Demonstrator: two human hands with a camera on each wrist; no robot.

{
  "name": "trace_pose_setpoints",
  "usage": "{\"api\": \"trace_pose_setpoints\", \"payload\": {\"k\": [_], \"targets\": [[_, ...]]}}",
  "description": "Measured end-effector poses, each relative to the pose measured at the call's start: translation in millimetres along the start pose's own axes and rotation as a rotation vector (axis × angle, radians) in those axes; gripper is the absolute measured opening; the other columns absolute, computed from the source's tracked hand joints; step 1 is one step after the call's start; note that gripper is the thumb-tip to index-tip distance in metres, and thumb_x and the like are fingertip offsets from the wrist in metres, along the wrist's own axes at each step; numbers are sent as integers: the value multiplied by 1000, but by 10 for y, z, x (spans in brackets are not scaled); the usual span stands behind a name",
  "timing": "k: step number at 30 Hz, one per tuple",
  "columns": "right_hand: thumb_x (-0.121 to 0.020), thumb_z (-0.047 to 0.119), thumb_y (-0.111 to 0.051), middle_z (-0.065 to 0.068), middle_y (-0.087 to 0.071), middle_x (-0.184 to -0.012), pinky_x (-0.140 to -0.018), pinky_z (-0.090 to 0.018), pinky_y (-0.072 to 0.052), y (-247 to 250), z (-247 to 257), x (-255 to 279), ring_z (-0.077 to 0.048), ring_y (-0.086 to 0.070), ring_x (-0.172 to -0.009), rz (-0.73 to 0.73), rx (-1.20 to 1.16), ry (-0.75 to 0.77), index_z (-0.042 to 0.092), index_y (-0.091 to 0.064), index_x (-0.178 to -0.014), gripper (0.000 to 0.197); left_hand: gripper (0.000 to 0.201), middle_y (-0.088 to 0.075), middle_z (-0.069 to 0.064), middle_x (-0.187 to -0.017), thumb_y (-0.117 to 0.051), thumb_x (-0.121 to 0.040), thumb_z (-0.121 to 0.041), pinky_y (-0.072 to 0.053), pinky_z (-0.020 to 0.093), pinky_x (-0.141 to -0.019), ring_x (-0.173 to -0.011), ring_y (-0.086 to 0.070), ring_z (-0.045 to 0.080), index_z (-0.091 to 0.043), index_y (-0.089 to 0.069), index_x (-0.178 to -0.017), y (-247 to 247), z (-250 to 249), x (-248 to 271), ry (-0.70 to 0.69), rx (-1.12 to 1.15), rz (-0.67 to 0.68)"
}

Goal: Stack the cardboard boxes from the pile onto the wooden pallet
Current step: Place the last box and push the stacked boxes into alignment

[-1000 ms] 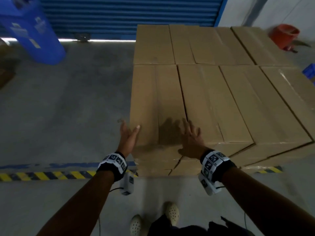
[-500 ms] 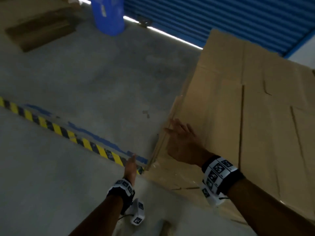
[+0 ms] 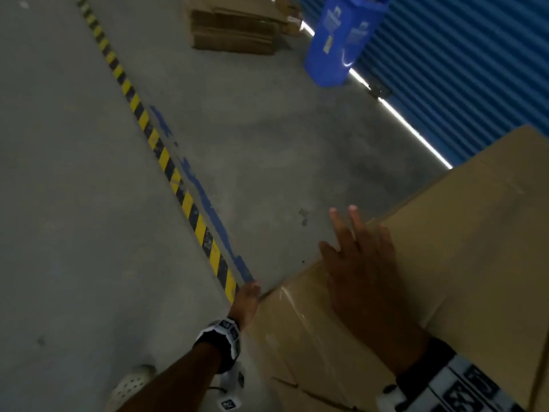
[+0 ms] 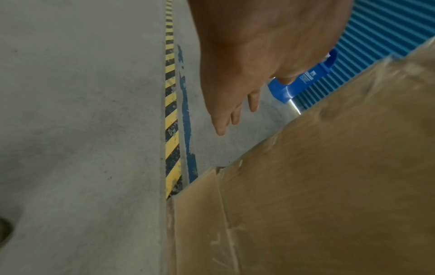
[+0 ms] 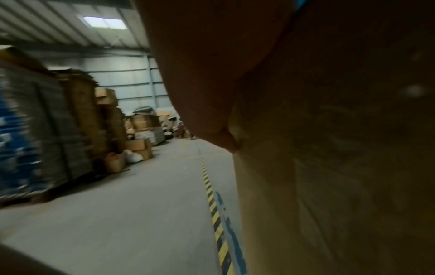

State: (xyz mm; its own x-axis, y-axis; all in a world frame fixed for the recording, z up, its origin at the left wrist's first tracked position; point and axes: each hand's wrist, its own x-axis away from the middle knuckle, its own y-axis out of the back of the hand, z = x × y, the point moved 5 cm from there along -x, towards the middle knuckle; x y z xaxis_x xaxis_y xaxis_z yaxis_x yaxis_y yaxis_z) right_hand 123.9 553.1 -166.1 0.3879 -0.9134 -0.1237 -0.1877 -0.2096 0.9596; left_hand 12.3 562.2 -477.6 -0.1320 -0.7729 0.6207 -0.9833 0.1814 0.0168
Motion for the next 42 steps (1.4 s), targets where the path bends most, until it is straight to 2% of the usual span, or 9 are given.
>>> {"api": "trace_pose_setpoints", "payload": {"k": [4,6,10,17,23,32,36,39,42], "targets": [[-81,21,-57,-21,-42,-151,-108,-64,-33,-19,99,0,-41,-35,-142,101,117,109,15,-70,-93,19,26,-46,-4,-135,-44,-108,-15,-37,29,-99,-130,-47,21,-13,-49,-133,-140,379,-407,-78,-181,27],[-63,18,-80,-21,-49,-146,-103,-60,-40,-2,31,-2,-39,-44,-137,101,89,81,18,-71,-94,32,52,-42,11,-151,-54,-103,-15,-38,44,-108,-139,-42,31,-11,-34,-151,-239,708,-714,-55,-349,129],[-54,18,-85,-25,-49,-144,-91,-65,-44,29,32,29,-52,-45,-131,58,183,52,18,-75,-98,45,97,-25,23,-157,-71,-91,-33,-30,51,-112,-144,-27,42,-12,-6,-160,-338,1299,-1312,-16,-663,118],[-59,20,-82,-22,-57,-137,-91,-57,-32,-70,112,159,-55,-44,-128,24,348,135,10,-75,-97,39,62,-61,11,-136,-47,-80,-38,-46,53,-104,-124,-57,35,-20,-56,-139,-516,1407,-1338,-145,-376,21],[-53,20,-83,-21,-65,-123,-89,-57,-37,-66,74,211,-51,-52,-119,11,322,119,13,-76,-94,41,26,-67,7,-101,-46,-94,-16,-54,50,-79,-85,-62,28,-22,-63,-112,-550,1407,-1159,-123,-337,-171],[-67,20,-65,-24,-62,-124,-94,-57,-37,-61,104,220,-48,-50,-122,-8,297,84,13,-76,-92,28,48,-55,19,-129,-53,-90,-26,-45,48,-102,-122,-54,42,-1,-52,-131,-569,1483,-1333,-115,-359,41],[-73,18,-52,-23,-53,-138,-100,-54,-34,1,109,220,-44,-40,-134,85,281,44,16,-73,-90,27,61,-42,14,-152,-48,-95,-17,-38,52,-114,-140,-42,32,-10,-32,-153,-444,888,-731,-294,-216,21],[-74,18,-43,-23,-47,-145,-106,-55,-34,64,111,246,-42,-35,-140,123,216,30,18,-71,-93,33,60,-52,5,-143,-40,-94,-1,-43,39,-109,-131,-52,22,-20,-36,-151,-410,275,-207,-381,-154,98],[-78,18,-40,-21,-39,-152,-109,-54,-32,150,124,252,-39,-30,-144,163,149,-17,20,-69,-101,37,57,-44,19,-150,-37,-101,3,-34,43,-115,-139,-43,35,-10,-26,-156,-389,-131,91,-376,-371,241]]}}
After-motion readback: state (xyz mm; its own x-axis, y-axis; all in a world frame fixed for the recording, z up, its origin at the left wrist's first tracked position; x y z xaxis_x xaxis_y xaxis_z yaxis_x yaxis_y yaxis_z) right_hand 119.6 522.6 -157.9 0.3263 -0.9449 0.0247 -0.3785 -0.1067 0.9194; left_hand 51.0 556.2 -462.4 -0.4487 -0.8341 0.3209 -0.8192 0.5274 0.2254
